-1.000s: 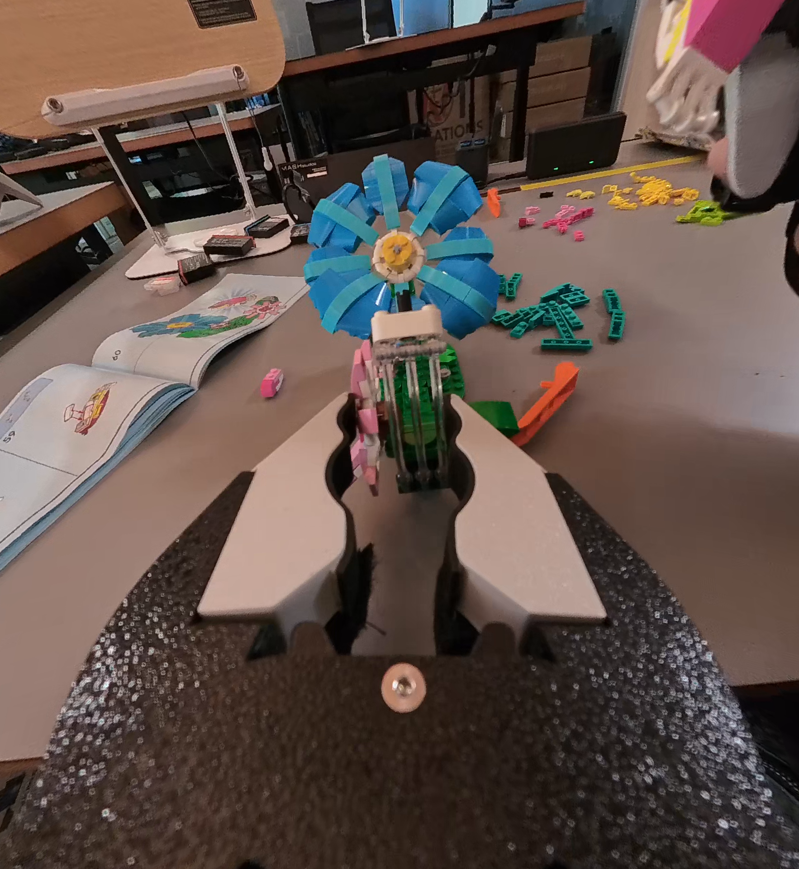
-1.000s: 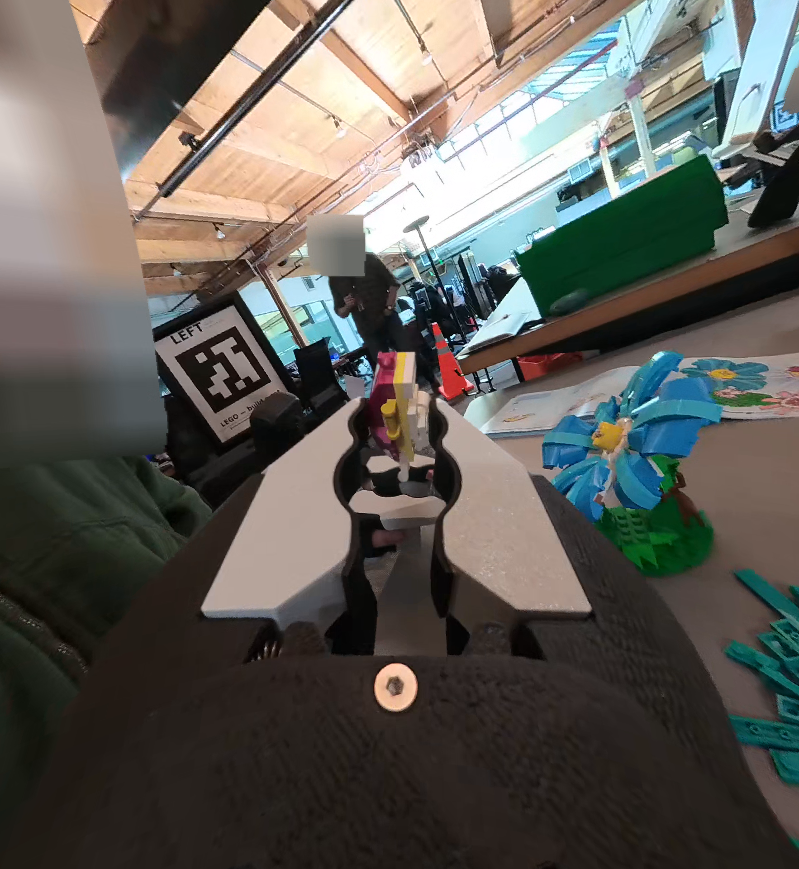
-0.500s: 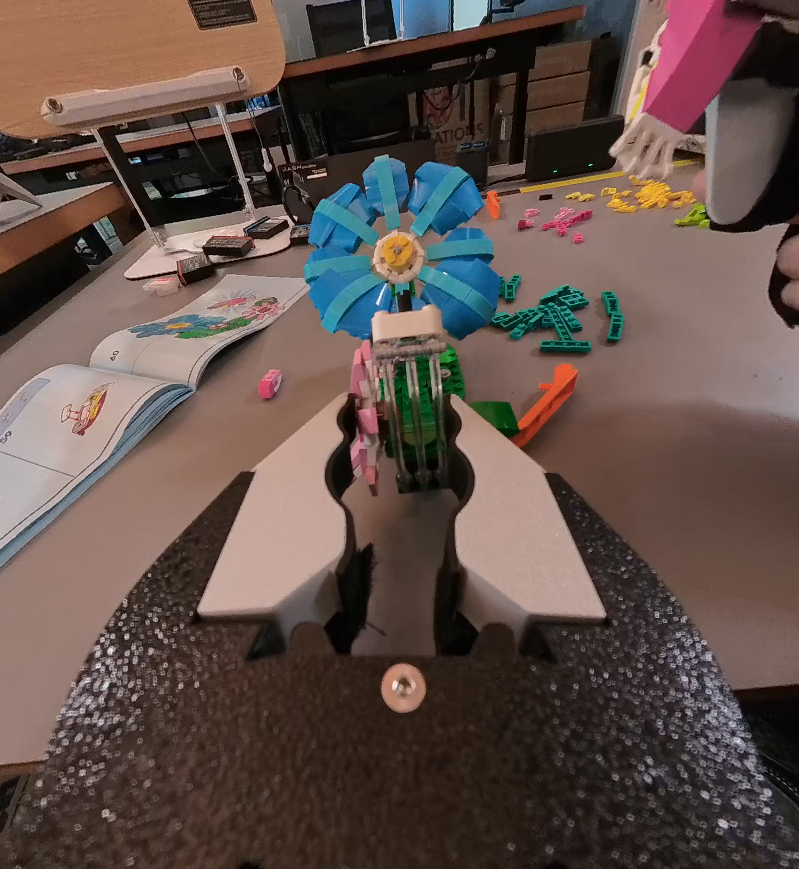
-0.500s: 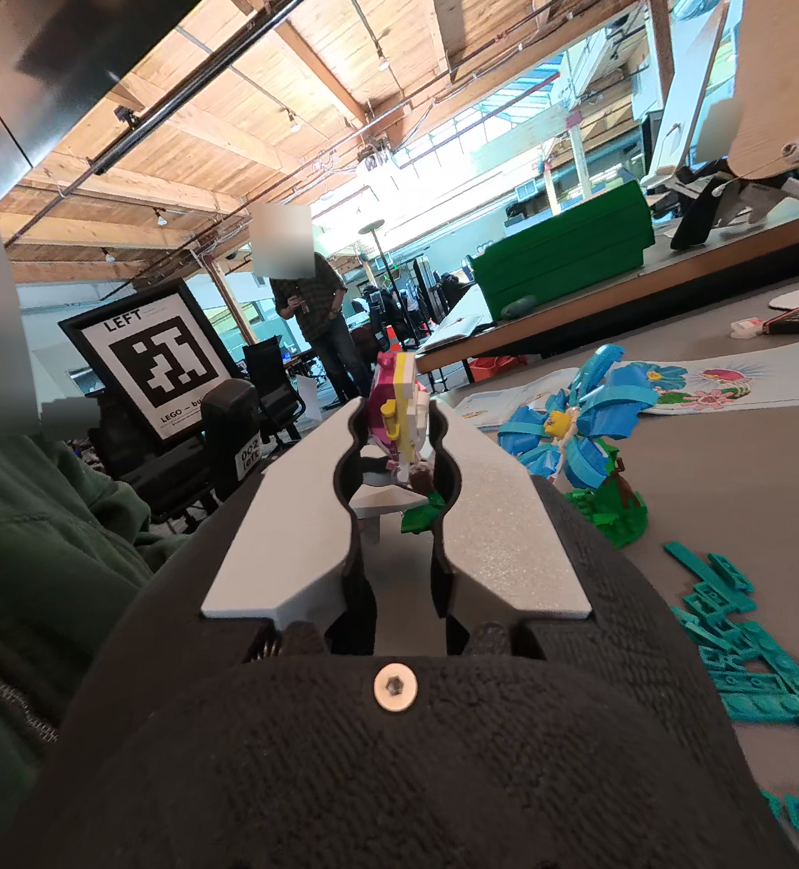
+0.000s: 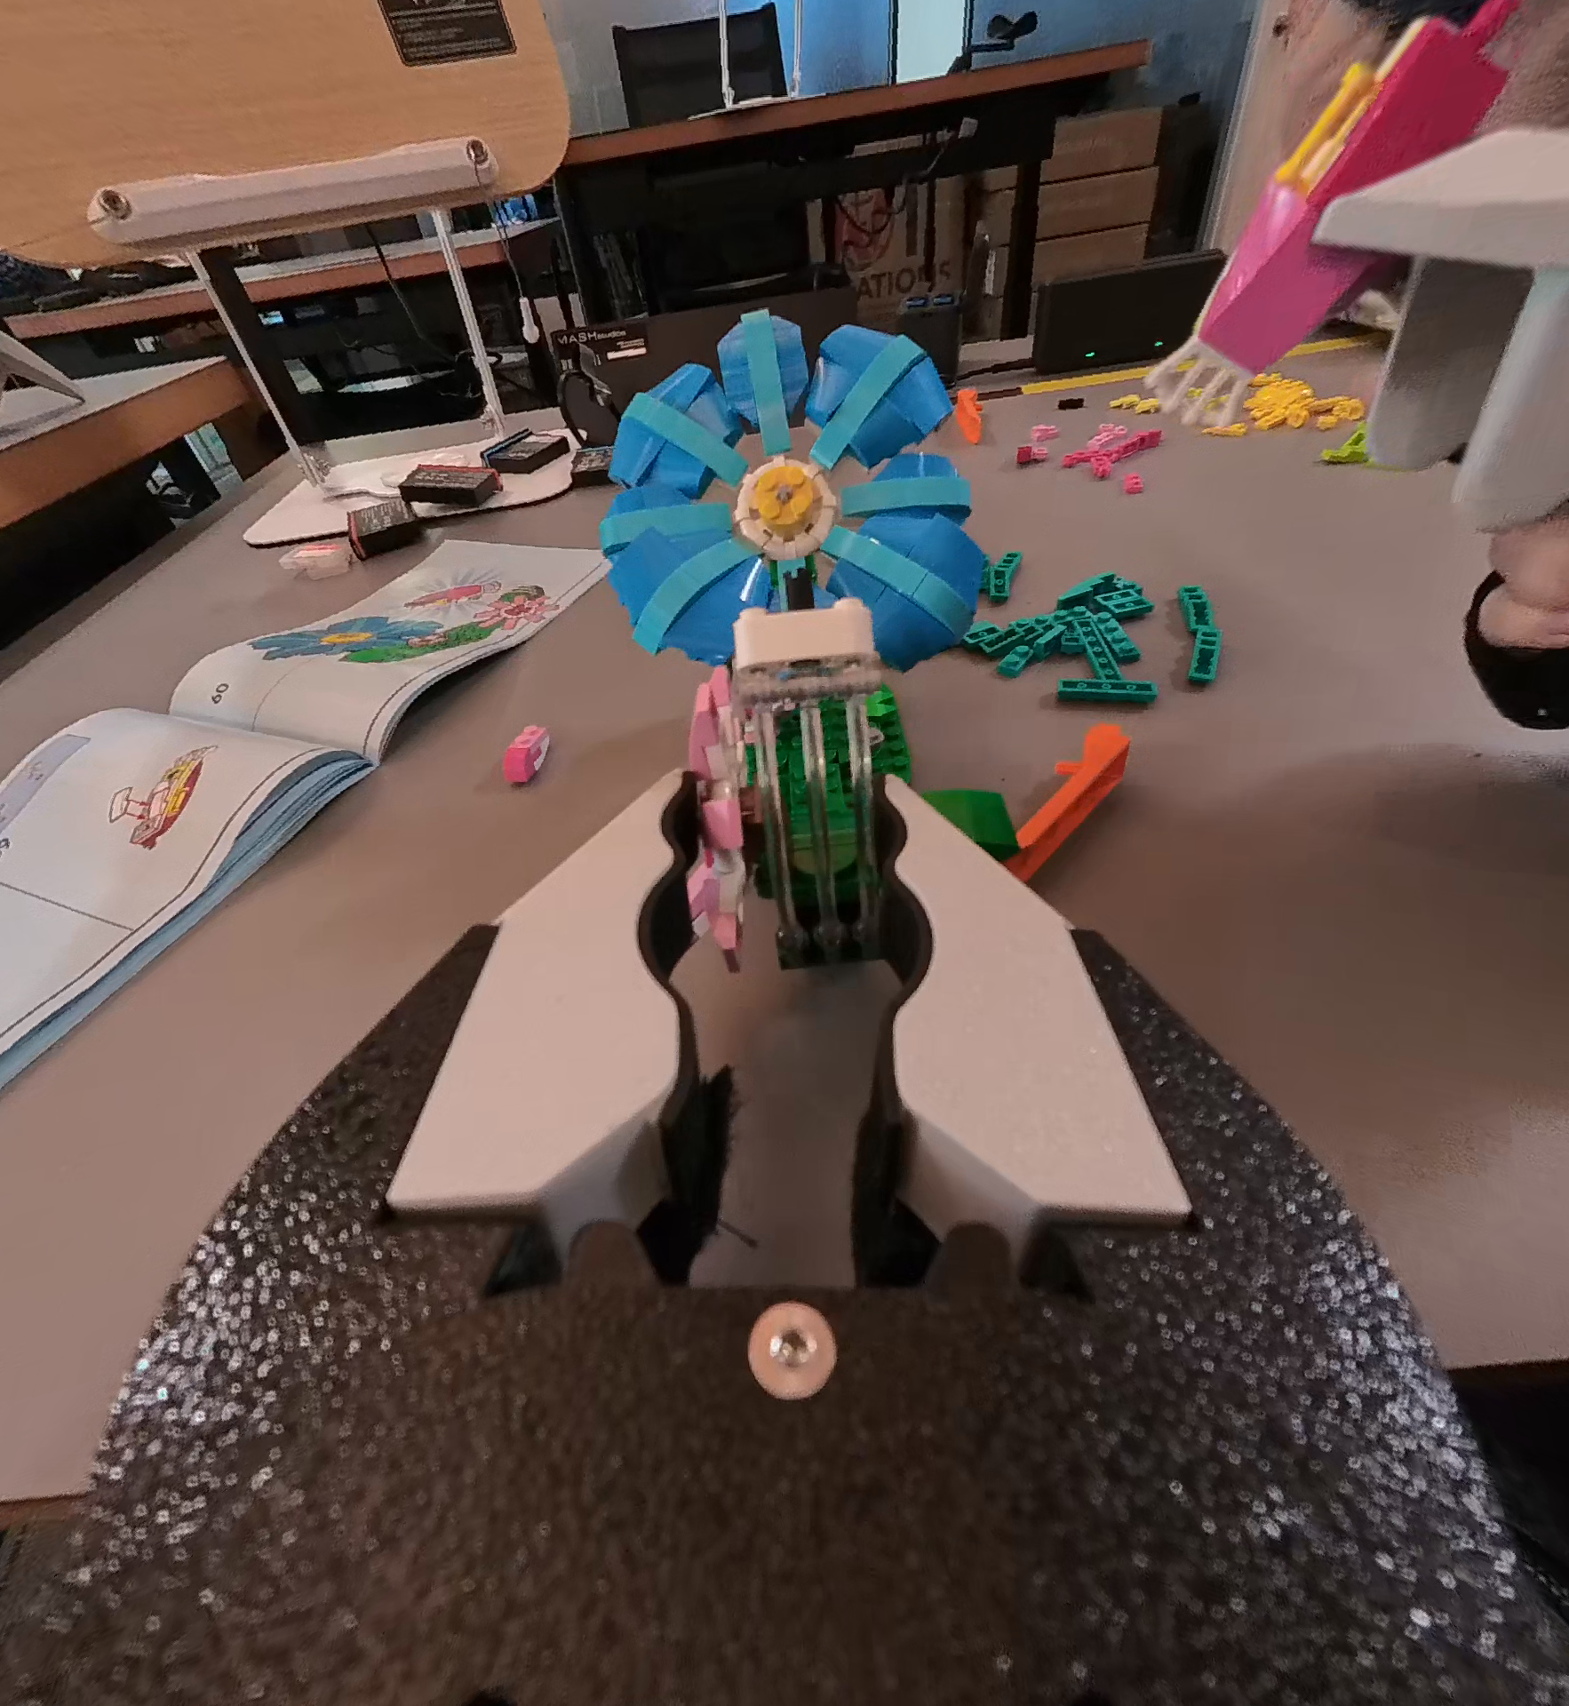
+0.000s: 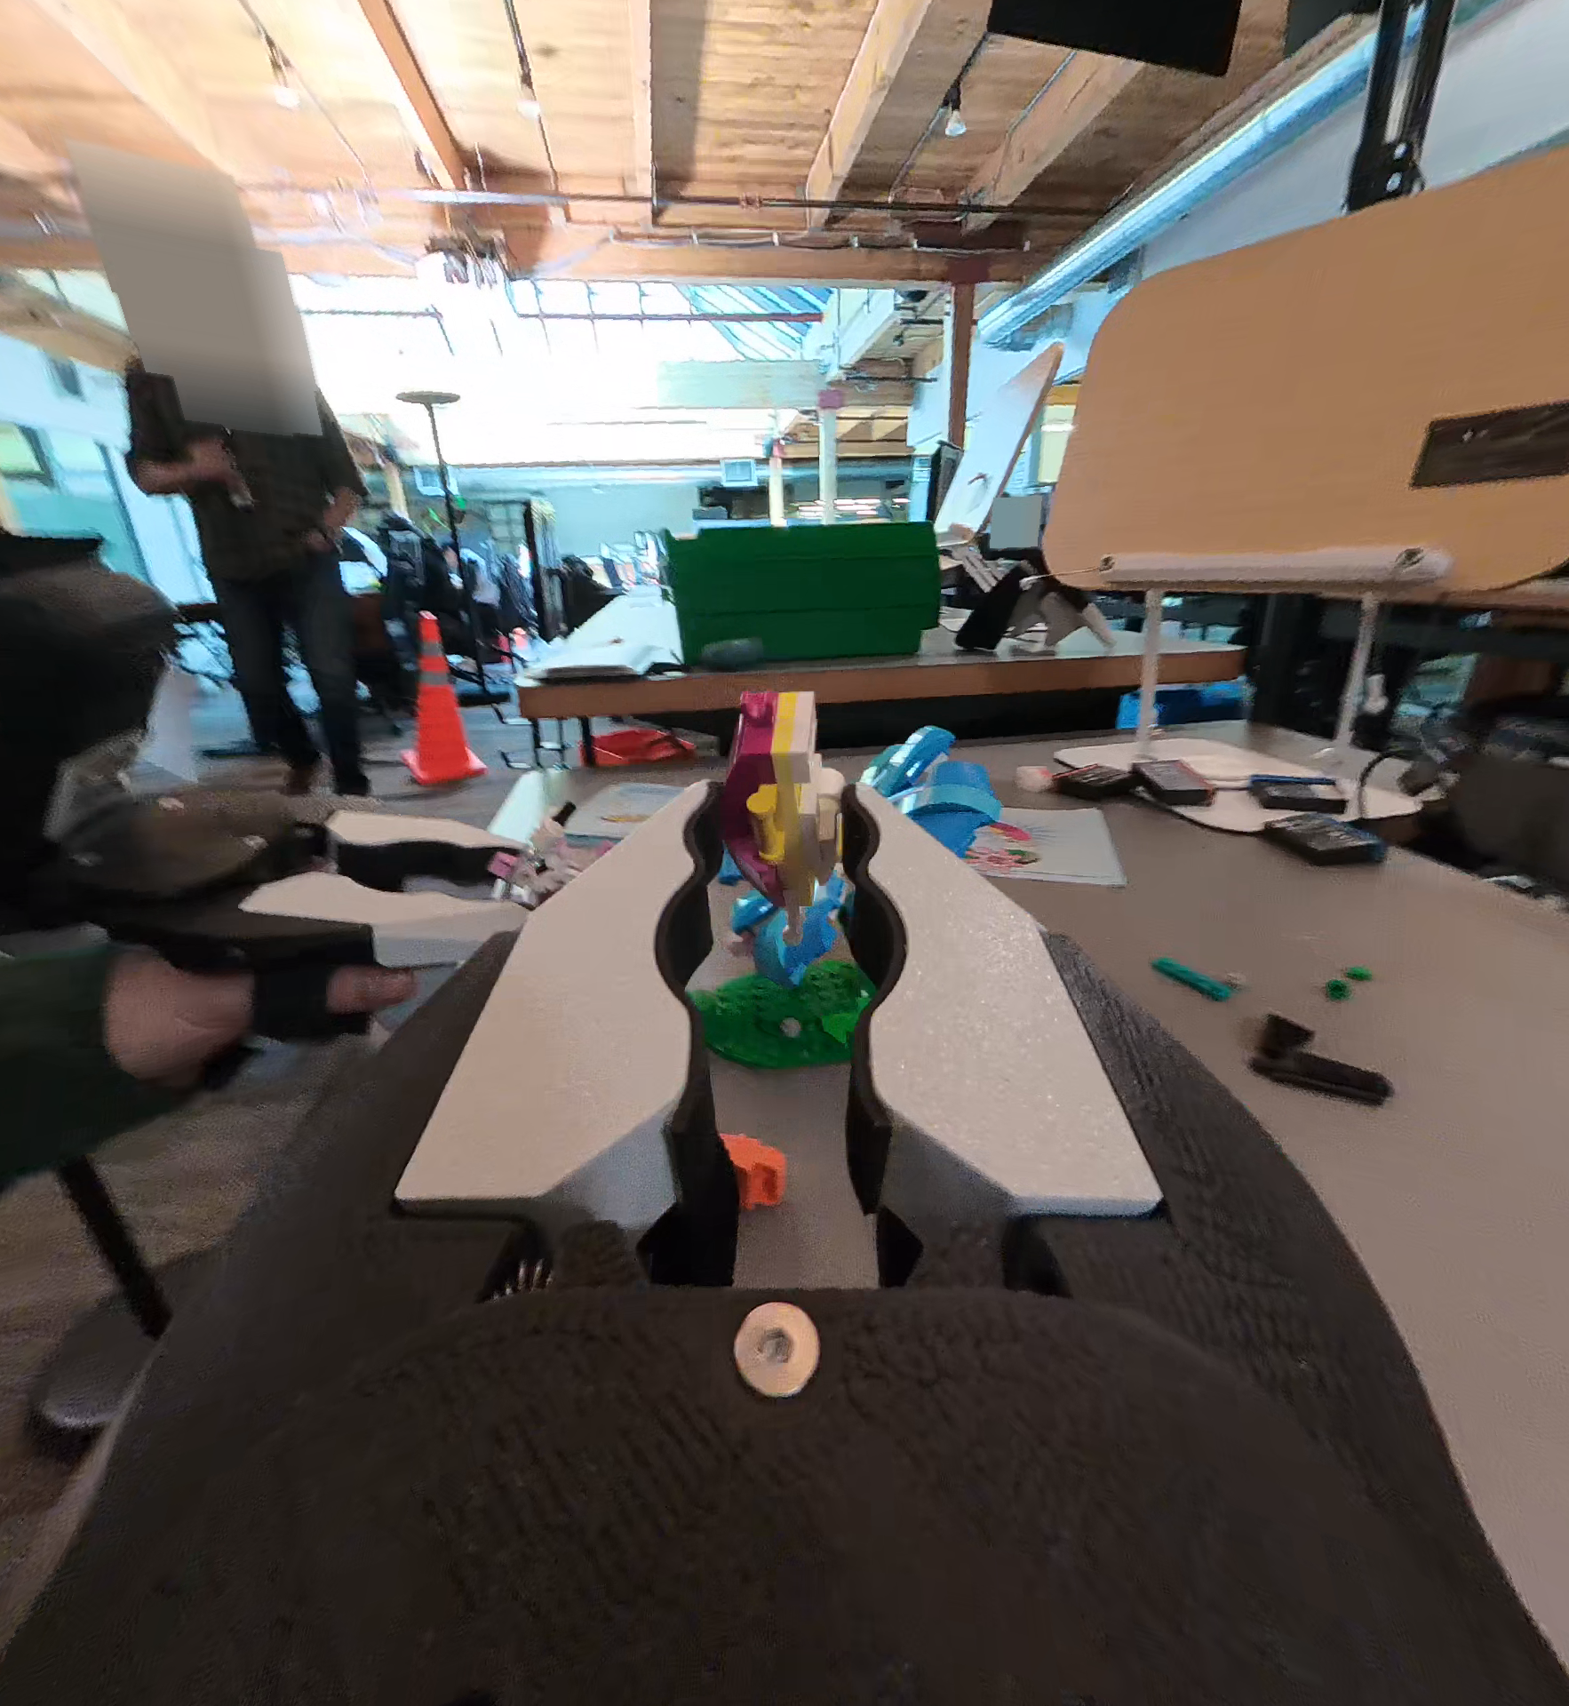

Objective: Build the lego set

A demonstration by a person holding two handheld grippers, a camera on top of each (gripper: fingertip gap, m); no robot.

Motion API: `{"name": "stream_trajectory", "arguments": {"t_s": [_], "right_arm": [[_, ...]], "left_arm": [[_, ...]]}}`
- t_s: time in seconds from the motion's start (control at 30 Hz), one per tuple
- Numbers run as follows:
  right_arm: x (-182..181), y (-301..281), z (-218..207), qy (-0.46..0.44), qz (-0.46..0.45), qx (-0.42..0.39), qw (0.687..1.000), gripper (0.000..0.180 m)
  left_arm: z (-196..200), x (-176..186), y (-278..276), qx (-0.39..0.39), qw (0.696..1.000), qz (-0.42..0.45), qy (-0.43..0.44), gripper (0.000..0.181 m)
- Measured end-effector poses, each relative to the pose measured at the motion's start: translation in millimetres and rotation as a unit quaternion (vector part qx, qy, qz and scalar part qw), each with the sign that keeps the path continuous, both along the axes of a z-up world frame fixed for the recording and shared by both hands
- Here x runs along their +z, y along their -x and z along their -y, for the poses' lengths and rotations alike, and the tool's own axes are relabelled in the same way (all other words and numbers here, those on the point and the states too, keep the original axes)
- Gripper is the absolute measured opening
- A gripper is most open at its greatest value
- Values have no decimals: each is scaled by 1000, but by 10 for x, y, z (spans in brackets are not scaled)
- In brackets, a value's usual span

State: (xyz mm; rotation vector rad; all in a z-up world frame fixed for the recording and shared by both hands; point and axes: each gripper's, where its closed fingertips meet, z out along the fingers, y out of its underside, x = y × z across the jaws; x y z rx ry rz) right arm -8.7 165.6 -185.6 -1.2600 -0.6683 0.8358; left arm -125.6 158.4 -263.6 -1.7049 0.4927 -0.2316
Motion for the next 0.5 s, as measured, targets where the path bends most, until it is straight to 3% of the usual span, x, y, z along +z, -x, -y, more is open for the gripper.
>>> {"name": "stream_trajectory", "arguments": {"t_s": [0.2, 0.5], "right_arm": [[-44, 69, 50, -52, 53, -25, 997, 24], [-14, 23, 36, -64, 52, -45, 996, 24]], "left_arm": [[9, 2, -1, 3, 1000, -4, -5, 35], [11, 8, 0, 10, 1000, -2, -10, 35]]}}
